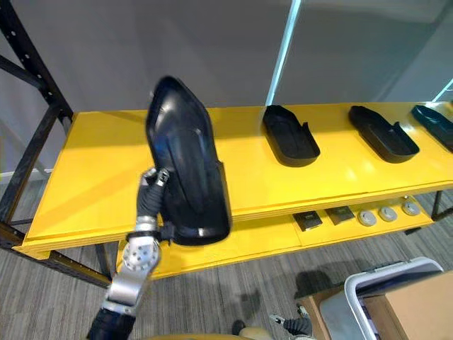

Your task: Walk over and take plastic housings, then place them on the shelf

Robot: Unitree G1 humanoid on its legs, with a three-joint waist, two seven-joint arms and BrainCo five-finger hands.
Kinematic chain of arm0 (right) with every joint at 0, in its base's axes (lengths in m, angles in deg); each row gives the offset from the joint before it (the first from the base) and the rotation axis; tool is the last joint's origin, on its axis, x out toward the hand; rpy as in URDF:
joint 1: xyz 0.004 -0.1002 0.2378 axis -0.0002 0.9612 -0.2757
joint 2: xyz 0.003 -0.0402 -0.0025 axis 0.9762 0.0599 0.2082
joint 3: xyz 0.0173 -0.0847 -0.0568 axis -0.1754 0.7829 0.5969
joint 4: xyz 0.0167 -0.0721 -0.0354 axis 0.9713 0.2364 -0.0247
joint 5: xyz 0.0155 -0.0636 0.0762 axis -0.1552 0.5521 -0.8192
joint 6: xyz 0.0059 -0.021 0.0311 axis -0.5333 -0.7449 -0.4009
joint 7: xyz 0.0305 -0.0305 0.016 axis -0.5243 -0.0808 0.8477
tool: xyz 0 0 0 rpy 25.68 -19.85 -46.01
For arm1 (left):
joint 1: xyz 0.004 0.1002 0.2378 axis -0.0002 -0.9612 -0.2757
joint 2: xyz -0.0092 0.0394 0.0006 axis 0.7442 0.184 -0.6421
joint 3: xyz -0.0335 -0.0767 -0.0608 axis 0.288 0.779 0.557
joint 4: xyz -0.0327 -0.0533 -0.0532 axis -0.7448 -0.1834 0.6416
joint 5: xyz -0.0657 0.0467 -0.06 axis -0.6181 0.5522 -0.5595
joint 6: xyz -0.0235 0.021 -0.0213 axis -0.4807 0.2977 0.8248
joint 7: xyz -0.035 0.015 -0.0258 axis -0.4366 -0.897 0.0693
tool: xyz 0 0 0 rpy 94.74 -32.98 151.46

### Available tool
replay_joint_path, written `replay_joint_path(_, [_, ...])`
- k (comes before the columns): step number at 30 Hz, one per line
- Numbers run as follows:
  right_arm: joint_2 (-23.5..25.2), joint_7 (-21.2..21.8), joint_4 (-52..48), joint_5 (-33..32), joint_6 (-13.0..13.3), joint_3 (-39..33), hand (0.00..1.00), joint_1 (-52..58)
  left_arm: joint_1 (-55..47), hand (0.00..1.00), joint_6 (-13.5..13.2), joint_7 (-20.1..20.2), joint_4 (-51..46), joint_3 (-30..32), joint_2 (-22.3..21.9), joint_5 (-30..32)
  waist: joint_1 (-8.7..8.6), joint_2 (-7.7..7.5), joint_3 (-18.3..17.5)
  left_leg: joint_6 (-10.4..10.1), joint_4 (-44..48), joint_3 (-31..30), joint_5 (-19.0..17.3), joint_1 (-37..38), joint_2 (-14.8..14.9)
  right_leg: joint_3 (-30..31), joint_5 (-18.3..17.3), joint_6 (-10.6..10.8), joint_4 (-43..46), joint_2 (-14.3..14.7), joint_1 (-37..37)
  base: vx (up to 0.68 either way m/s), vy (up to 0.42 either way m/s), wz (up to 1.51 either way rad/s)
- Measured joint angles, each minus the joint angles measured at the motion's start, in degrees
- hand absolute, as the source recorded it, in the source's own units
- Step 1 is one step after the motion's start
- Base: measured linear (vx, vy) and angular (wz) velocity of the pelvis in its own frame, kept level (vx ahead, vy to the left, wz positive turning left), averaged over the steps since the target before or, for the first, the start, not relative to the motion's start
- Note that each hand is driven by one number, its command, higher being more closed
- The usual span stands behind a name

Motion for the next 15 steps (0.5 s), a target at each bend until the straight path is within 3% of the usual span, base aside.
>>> replay_joint_path(3, [-0.5, 1.0, 0.2, 0.3, 0.0, 0.2, 0.0, -0.2, 5.2, 1.0, 2.8, -0.3, 7.5, 2.9, 3.9, 0.3, -0.59, 0.03, 0.0, -0.2, -2.4, 0.4, 2.1, -0.1, -0.5, -0.1, 1.2, -0.6, -0.6, 0.3, -1.0, -0.12, -0.047, -0.12])
replay_joint_path(8, [-1.2, 2.2, 0.6, 0.6, -0.1, 0.9, 0.0, -0.5, 14.0, 1.0, 5.4, -0.3, 17.4, 4.6, 7.6, -0.1, -1.36, -0.26, 0.1, 0.0, -7.0, 0.5, 6.2, -2.3, -2.3, -0.1, 0.6, -0.2, -1.5, -0.6, -4.5, -0.14, -0.068, -0.02])
replay_joint_path(10, [-1.3, 2.2, 1.0, 0.7, -0.2, 1.4, 0.0, -0.5, 16.9, 1.0, 5.7, -0.2, 19.8, 4.7, 8.4, -0.6, -1.61, -0.09, 0.3, -0.9, -7.0, 0.2, 6.6, -3.6, -2.3, 0.0, 0.2, 0.4, -1.5, -0.6, -6.0, -0.16, -0.068, -0.02])
replay_joint_path(15, [-1.4, 2.4, 1.0, 0.9, -0.2, 2.3, 0.0, -0.3, 26.4, 1.0, 6.2, -0.1, 25.8, 4.5, 9.8, -0.9, -1.77, -0.75, 0.7, -0.8, -7.0, -0.3, 7.6, -7.1, -2.4, 1.2, 1.2, 1.8, -2.0, -0.5, -9.2, -0.11, -0.049, -0.07])
